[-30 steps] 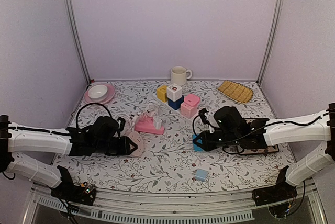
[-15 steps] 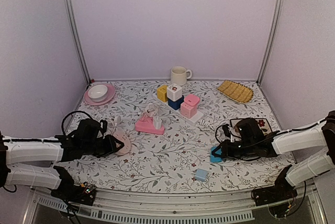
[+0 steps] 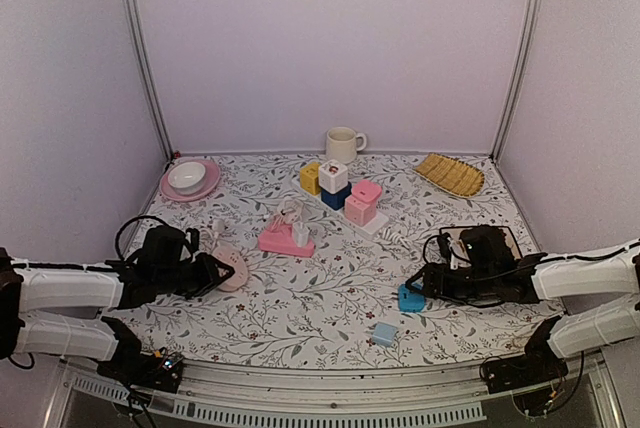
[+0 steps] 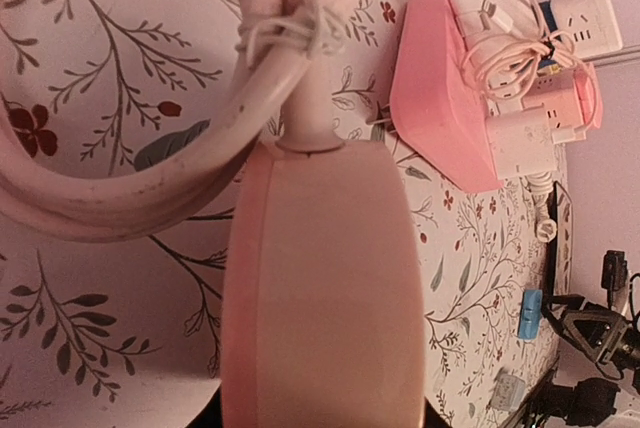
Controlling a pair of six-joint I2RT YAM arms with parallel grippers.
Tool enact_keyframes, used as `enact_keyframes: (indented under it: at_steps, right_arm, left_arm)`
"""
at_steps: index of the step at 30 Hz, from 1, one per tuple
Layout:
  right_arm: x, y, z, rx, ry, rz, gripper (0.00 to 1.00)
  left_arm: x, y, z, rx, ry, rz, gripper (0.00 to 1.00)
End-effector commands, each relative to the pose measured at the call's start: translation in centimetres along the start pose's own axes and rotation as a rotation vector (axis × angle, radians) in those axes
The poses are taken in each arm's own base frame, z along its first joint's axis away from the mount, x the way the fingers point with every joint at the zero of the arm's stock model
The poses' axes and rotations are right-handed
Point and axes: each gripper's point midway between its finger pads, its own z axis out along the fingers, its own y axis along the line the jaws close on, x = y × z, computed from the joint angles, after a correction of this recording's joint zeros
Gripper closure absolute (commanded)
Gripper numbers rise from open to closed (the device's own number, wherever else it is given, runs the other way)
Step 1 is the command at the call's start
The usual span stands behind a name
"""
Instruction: Pull the plug off the socket
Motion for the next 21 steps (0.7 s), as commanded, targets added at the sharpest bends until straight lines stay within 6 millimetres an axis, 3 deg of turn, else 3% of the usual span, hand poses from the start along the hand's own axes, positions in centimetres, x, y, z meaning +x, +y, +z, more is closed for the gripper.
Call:
enact_keyframes:
  at_steps: [1,7,11,15,21]
  right_arm:
    - [-1.9,-0.3,-0.9,0.07,-0.071,-0.028,0.16]
    - [-4.7,1.9,-1.3,0.059,-0.132,-0.098,0.09]
    - [-6.7,5.2,-1.1,0.022,-0.181,-0.173,0.06]
    - [-7.6,8.2,0.1,-0.009,-0.197,-0.258,0.05]
    - [-8.7,11.3,2.7,0.001,-0.201,-0.345,0.05]
  left_arm:
    - [-0.1,2.6,0.0,-0.085,-0.018,-0.022,0.87]
    - [-0.2,4.1,-0.2,-0.125,-0.036,-0.06,0.66]
    - [-0.6,4.9,-0.5,-0.166,-0.057,-0.064,0.5]
    - [-0.9,5.5,-1.2,-0.194,-0.088,-0.067,0.27]
    - [-1.8,6.4,-2.4,-0.253,-0.145,-0.066,0.04]
